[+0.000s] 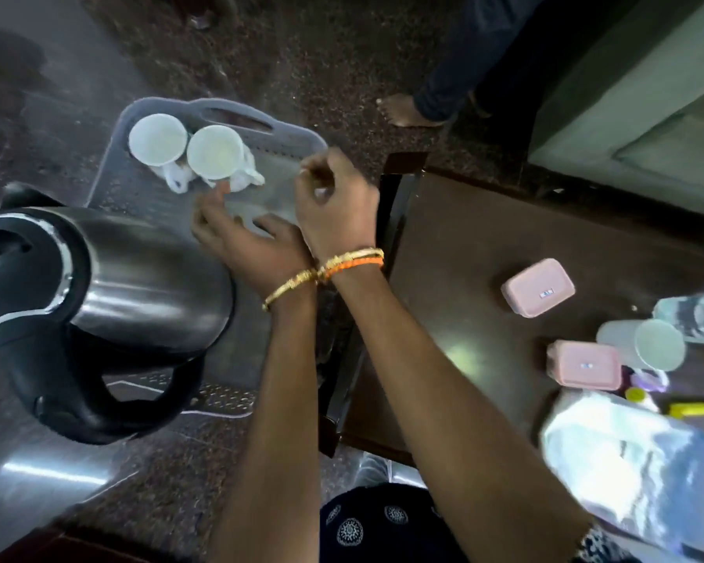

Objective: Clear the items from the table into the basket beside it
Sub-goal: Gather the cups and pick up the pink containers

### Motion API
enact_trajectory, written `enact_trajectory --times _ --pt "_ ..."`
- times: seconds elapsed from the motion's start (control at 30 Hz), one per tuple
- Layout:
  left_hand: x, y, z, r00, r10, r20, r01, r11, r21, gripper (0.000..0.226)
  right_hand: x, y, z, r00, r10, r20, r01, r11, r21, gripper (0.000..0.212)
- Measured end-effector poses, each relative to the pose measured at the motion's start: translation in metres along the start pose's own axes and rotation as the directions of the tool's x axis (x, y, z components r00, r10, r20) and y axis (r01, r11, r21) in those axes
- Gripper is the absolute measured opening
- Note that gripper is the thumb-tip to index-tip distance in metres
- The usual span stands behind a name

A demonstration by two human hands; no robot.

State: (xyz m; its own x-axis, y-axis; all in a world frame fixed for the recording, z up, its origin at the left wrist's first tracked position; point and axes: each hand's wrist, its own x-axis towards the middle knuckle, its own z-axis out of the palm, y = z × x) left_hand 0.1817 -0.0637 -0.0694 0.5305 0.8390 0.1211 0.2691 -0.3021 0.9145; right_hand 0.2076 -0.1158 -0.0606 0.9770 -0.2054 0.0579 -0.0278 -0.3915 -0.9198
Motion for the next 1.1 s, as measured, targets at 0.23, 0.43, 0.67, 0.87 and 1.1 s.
enact_trajectory --times 0.23,0.43,0.67,0.87,1.1 --pt "-0.143 -0.019 -0.007 0.909 0.032 0.416 0.004 0.996 -0.084 0.025 -0.087 0.095 -0.113 0.905 0.263 -0.335 -0.279 0.960 -0.002 0.013" --pt "-0.246 -0.055 0.000 0.613 -0.037 0.789 -0.134 0.980 0.150 0.022 -0.153 0.173 -0.203 0.796 0.419 -0.436 -0.510 0.853 -0.112 0.034" --pt "-0.302 -0.044 0.048 0.525 -0.097 0.845 -0.238 0.937 0.255 0.043 -0.157 0.218 -0.282 0.479 0.720 -0.503 -0.764 0.624 0.166 0.014" --pt "-0.305 -0.030 0.103 0.668 -0.322 0.670 -0.020 0.893 0.449 0.062 -0.132 0.231 -0.303 0.258 0.934 -0.246 -0.840 0.342 0.420 0.028" --pt "-0.313 -0.033 0.122 0.716 -0.157 0.680 -0.211 0.880 0.425 0.052 -0.127 0.246 -0.319 0.352 0.898 -0.264 -0.839 0.428 0.335 0.013"
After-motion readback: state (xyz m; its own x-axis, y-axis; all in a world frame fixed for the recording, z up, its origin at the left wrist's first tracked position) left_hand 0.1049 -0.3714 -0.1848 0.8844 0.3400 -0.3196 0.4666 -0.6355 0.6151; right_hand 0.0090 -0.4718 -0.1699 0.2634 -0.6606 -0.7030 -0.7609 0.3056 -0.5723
